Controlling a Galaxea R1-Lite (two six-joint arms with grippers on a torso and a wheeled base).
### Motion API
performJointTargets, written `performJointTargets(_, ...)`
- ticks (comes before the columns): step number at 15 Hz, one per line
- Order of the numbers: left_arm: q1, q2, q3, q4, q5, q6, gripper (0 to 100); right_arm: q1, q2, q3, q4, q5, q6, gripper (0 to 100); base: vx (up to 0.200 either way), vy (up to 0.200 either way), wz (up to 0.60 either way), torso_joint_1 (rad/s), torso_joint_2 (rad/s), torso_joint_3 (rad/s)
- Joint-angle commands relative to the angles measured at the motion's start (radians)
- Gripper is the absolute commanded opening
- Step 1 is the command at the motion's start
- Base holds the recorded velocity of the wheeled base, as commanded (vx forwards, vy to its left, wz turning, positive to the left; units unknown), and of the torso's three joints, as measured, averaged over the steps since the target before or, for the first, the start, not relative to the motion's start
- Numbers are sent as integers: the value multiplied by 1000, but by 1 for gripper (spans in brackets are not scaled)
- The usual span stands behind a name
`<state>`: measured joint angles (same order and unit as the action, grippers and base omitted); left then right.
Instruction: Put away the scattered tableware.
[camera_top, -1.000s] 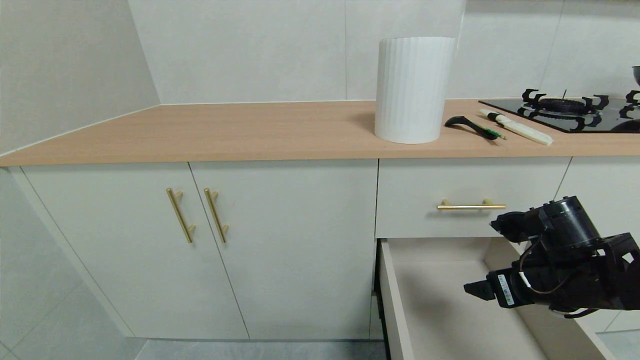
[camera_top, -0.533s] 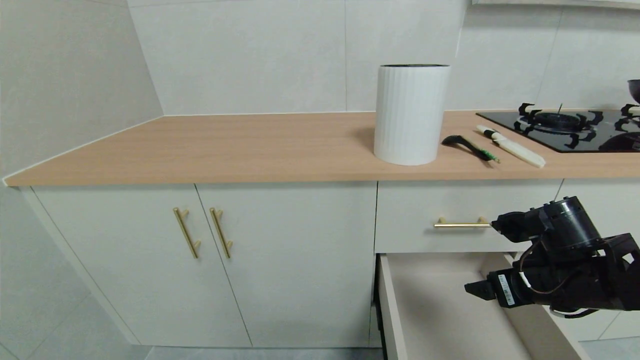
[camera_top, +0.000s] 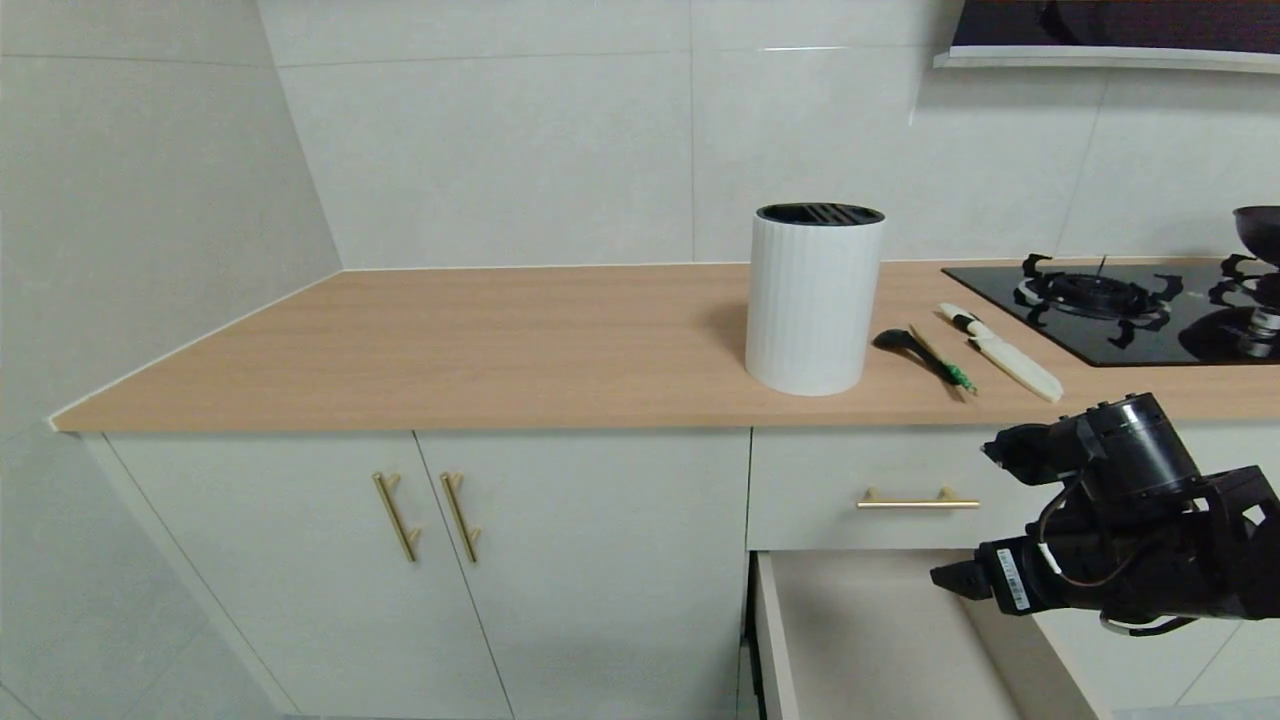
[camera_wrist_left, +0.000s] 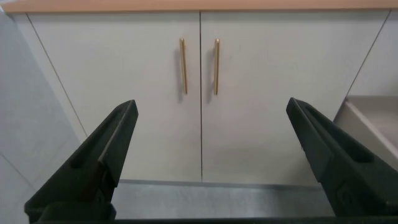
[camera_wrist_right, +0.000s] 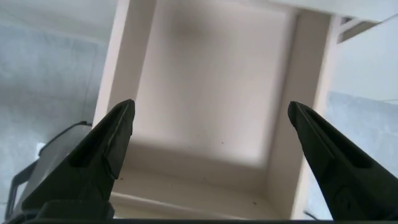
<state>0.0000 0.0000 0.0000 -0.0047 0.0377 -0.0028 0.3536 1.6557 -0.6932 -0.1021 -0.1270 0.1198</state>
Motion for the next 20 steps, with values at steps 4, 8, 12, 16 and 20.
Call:
performJointTargets(4,0,0,0,0,1,0,100,1,-19,-2,-2,-5,-2,100,0,0,0,140,-359,-210)
performJointTargets(8,0,0,0,0,1,0,100,-5,-50,-181,-13,-48,-3,100,0,0,0,17,-35,-22)
performJointTargets(12,0,0,0,0,1,0,100,-36,42,-414,16,-71,-3,100,0,0,0,0,0,0)
performJointTargets(16,0,0,0,0,1,0,100,-120,127,-437,-16,-80,-2,100,0,0,0,0,0,0)
performJointTargets(20,0,0,0,-1,1,0,100,-157,200,-476,-31,-89,3,100,0,0,0,0,0,0)
